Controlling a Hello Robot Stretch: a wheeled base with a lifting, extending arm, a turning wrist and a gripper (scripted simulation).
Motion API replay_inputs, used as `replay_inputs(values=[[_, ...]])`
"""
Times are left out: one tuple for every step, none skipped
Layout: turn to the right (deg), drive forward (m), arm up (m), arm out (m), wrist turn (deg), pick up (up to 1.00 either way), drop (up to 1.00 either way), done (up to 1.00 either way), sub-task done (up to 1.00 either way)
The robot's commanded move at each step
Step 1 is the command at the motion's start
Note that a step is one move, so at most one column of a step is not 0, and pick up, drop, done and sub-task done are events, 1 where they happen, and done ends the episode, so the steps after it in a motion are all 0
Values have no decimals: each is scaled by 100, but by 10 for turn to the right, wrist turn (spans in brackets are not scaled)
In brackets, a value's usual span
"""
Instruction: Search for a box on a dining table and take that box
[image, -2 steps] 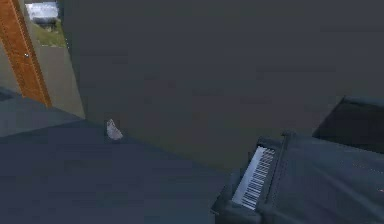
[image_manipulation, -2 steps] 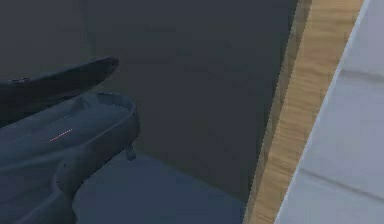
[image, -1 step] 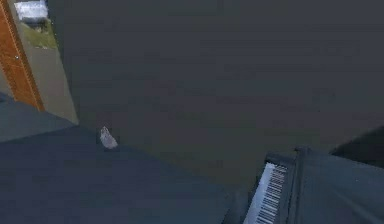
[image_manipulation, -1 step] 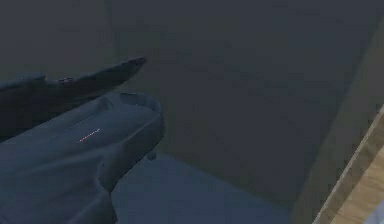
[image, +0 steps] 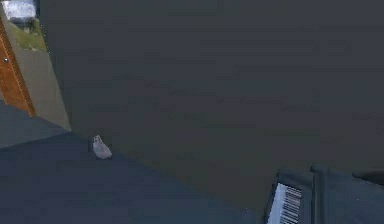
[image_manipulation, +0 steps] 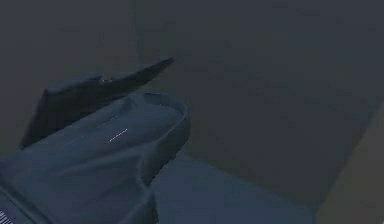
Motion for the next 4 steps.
replay_inputs(values=[[-450,0,0,0,0,0,0,0,0],[-150,0,0,0,0,0,0,0,0],[0,100,0,0,0,0,0,0,0],[0,100,0,0,0,0,0,0,0]])
